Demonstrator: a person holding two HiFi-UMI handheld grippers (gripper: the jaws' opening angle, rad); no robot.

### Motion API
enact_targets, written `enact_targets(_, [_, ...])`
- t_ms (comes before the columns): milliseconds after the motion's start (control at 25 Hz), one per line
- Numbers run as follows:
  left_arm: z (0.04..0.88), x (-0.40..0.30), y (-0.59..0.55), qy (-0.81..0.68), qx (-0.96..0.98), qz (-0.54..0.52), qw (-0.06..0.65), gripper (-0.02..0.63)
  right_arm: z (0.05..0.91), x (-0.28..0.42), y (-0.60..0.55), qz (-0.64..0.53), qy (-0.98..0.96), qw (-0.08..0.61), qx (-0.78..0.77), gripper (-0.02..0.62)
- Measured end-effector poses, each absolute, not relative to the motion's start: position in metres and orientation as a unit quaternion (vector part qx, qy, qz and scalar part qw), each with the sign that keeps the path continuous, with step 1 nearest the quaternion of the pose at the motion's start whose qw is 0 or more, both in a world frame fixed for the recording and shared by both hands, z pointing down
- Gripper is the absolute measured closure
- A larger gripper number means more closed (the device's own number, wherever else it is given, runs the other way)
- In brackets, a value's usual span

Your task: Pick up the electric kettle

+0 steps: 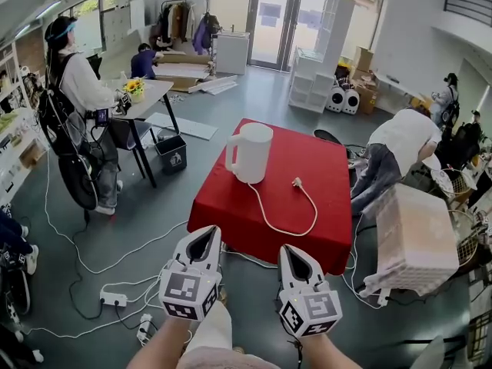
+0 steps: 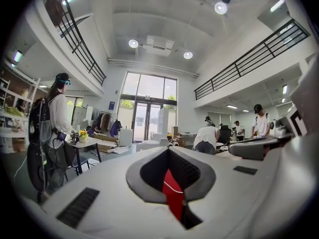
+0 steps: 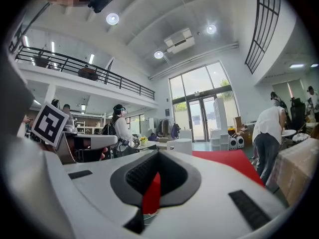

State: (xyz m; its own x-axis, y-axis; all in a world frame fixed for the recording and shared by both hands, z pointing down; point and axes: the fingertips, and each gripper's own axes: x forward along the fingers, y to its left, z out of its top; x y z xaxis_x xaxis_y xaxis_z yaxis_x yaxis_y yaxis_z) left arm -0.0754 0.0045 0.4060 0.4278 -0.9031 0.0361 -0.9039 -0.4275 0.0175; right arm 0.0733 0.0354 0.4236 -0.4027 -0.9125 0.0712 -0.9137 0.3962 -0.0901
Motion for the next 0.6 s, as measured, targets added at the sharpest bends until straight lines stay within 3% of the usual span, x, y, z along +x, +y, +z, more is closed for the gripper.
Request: enact_targets(600, [0.417,-0.06,-0.104,-0.517,0.855,0.026,0.031,0.594,0.424,0.079,-0.066,0.061,-0.828,0.004,0.557,0.575])
